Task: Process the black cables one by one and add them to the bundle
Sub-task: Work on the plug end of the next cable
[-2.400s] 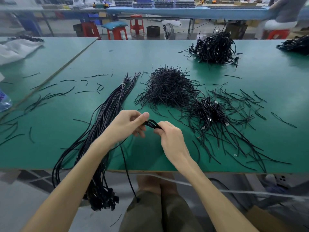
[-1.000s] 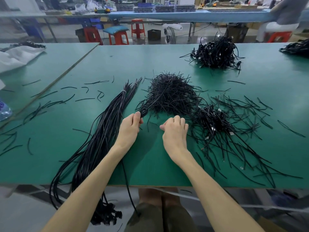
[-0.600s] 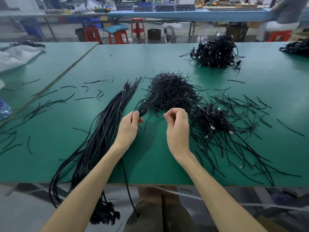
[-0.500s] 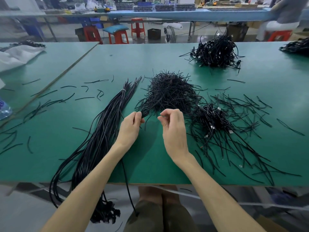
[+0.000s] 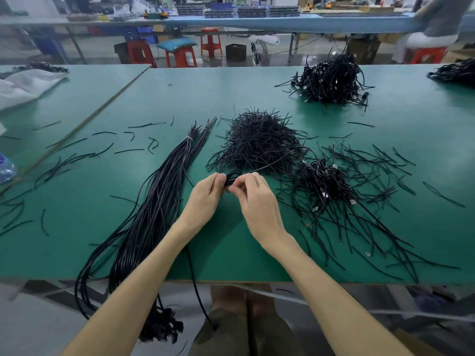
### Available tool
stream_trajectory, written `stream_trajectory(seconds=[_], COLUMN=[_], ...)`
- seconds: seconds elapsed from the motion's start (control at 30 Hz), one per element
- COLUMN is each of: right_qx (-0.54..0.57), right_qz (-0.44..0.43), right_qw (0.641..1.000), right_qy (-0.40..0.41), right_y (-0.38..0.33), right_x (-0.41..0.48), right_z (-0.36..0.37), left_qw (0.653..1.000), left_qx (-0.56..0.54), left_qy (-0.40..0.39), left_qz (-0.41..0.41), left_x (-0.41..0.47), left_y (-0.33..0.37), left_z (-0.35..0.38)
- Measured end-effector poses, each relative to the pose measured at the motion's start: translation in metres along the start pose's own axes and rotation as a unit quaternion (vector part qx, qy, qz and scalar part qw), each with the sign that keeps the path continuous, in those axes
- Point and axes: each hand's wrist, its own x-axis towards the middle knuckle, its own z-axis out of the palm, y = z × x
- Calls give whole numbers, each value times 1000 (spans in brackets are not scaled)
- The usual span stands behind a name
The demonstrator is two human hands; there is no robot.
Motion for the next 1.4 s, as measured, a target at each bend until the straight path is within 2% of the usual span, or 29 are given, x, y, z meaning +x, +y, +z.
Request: stream_trajectory(seconds=[0.27,0.57,0.83,0.97,1.2,1.4], right_qx=[47,139,182,228,307,299], right_qz=[12,108,134,163,107,134], right_qw=[998,982,968,954,935,931], right_qy=[-27,-70,-113,-105,-138,-163], right_y=[3,15,15,16,18,15], right_x=[-1,4,7,8,9,9], right_z=[0,2,-1,-5,-11,-10], left_qw=[995,982,986,989,977,974], left_qx=[-84,-153,-127,-116,-126,-138], left_qy=[-13,-50,-48,-57,-145,-143], left_qz=[-49,-94,-94,-77,-90,-105], left_x=[-1,-4,-5,-7,-9,-9], left_y=[3,3,6,6,12,16], left_z=[-7,-14,-14,-12,-12,-14])
